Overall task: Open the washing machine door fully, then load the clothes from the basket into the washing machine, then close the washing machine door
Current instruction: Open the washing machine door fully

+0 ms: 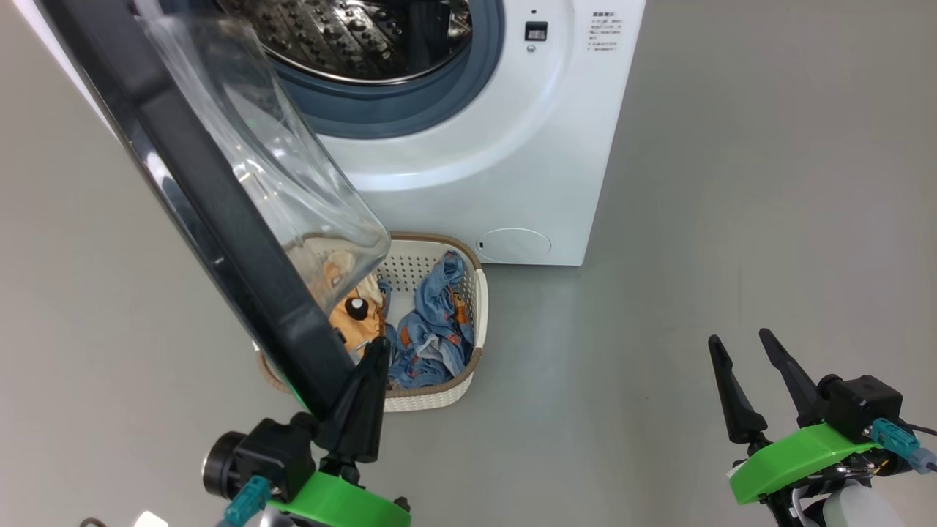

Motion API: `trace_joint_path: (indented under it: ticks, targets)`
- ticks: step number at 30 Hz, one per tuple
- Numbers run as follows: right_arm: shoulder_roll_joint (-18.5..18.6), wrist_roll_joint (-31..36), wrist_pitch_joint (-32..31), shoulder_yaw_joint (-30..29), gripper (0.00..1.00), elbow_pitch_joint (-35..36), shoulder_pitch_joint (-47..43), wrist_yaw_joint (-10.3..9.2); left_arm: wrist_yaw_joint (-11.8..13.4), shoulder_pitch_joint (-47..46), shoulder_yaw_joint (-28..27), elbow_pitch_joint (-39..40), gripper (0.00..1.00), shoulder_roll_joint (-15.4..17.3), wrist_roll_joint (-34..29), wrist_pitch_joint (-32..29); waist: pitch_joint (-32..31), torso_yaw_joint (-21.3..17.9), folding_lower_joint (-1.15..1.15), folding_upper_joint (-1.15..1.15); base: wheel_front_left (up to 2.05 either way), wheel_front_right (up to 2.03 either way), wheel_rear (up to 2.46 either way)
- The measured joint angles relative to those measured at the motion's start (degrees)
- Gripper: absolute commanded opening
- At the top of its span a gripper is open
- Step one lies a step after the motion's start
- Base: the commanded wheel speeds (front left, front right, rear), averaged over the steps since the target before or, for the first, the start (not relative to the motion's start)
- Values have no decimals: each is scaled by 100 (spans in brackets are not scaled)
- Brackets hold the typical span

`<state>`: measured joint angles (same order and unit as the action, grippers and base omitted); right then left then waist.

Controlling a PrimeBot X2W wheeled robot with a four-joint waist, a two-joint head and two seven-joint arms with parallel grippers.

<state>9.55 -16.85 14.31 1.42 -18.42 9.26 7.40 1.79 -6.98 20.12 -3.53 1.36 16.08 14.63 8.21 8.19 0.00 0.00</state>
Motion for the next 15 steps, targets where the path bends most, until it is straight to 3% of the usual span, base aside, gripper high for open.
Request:
trace_joint_path:
  ticks: [15]
  targets:
    - [2, -67, 0, 20, 100, -30, -50, 0, 182, 135, 31, 147, 0, 46, -36, 2, -55, 230, 0, 0, 0, 0, 0]
